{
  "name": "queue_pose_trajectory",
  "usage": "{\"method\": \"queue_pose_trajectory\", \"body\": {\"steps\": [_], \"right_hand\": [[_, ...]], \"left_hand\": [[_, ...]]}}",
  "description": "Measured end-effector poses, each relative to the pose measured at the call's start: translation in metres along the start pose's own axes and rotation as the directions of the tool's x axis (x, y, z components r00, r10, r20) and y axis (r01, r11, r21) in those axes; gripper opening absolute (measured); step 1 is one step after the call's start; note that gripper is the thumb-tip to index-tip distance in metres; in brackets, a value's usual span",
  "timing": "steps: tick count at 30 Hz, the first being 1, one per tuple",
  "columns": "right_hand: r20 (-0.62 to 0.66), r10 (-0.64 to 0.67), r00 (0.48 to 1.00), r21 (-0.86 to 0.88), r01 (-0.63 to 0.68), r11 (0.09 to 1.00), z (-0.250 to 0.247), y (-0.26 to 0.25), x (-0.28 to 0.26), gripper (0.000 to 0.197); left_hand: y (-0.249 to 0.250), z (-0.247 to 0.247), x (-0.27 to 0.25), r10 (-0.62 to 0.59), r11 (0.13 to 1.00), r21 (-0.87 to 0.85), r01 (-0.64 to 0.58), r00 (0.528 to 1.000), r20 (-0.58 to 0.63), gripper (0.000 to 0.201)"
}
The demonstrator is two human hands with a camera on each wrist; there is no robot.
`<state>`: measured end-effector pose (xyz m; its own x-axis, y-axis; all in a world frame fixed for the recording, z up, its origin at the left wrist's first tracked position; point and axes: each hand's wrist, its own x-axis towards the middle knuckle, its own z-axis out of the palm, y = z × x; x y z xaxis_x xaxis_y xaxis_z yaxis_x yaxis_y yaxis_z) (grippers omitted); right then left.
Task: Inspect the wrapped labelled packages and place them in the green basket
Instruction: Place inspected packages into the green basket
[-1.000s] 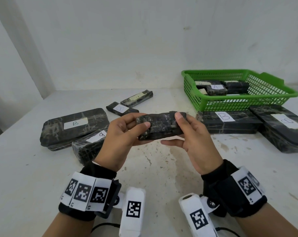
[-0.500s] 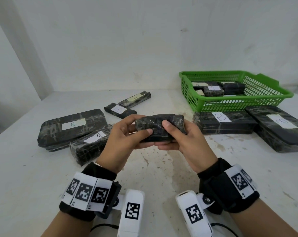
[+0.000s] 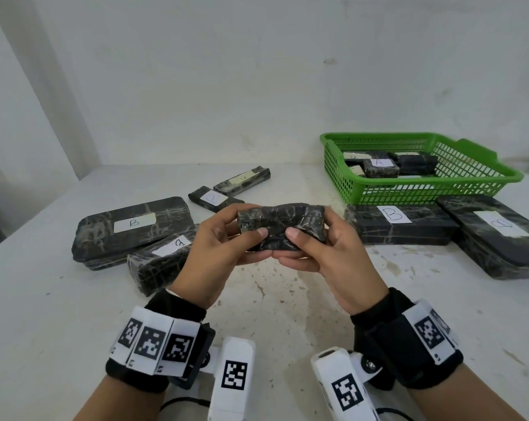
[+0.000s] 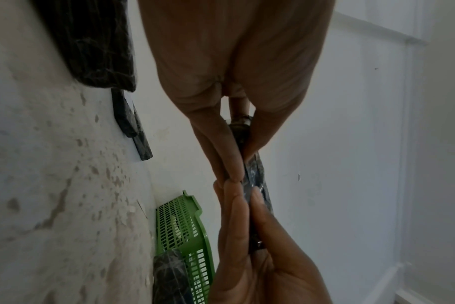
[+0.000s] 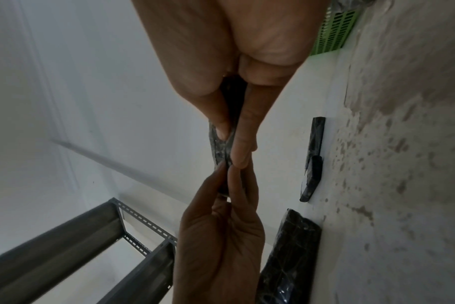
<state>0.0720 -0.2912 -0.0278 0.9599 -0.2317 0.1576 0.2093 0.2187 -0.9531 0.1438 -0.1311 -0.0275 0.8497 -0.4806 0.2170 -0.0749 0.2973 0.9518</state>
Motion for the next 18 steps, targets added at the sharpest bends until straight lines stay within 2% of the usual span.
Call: {"method": "queue_pose_trajectory", "body": {"steps": [2, 5, 10, 14, 16, 18], "right_hand": [[0.028, 0.018, 0.999, 0.023, -0.019, 1.0, 0.0026, -0.0036, -0.001, 0.027], [0.03, 0.042, 0.999, 0.033, -0.043, 0.999, 0.0043, -0.0083, -0.0026, 0.045], [-0.034, -0.021, 0.999, -0.003, 0.021, 1.0, -0.0006, -0.0058, -0.0018, 0.031], [-0.018, -0.004, 1.0, -0.002, 0.004, 1.0, 0.0001, -0.0044, -0.0015, 0.028], [0.006, 0.034, 0.999, 0.015, -0.034, 0.999, 0.001, -0.0044, -0.0008, 0.033], [0.026, 0.076, 0.997, 0.017, -0.076, 0.997, 0.0016, -0.0066, -0.0006, 0.047]], "left_hand": [[-0.0013, -0.0013, 0.0011, 0.002, 1.0, -0.001, -0.002, 1.0, -0.026, 0.024], [-0.0009, -0.0027, 0.0007, 0.005, 1.0, -0.03, -0.005, 1.0, -0.026, 0.02], [0.0001, 0.0029, -0.0011, -0.022, 0.995, -0.097, 0.024, 0.999, 0.03, 0.019], [-0.0008, 0.0016, 0.0003, 0.002, 0.999, -0.049, -0.003, 1.0, -0.023, 0.022], [-0.0016, -0.0014, 0.0013, 0.004, 1.0, -0.021, -0.004, 0.999, -0.037, 0.018], [-0.0018, -0.0036, 0.0025, -0.008, 1.0, -0.01, 0.008, 0.999, -0.042, 0.014]]}}
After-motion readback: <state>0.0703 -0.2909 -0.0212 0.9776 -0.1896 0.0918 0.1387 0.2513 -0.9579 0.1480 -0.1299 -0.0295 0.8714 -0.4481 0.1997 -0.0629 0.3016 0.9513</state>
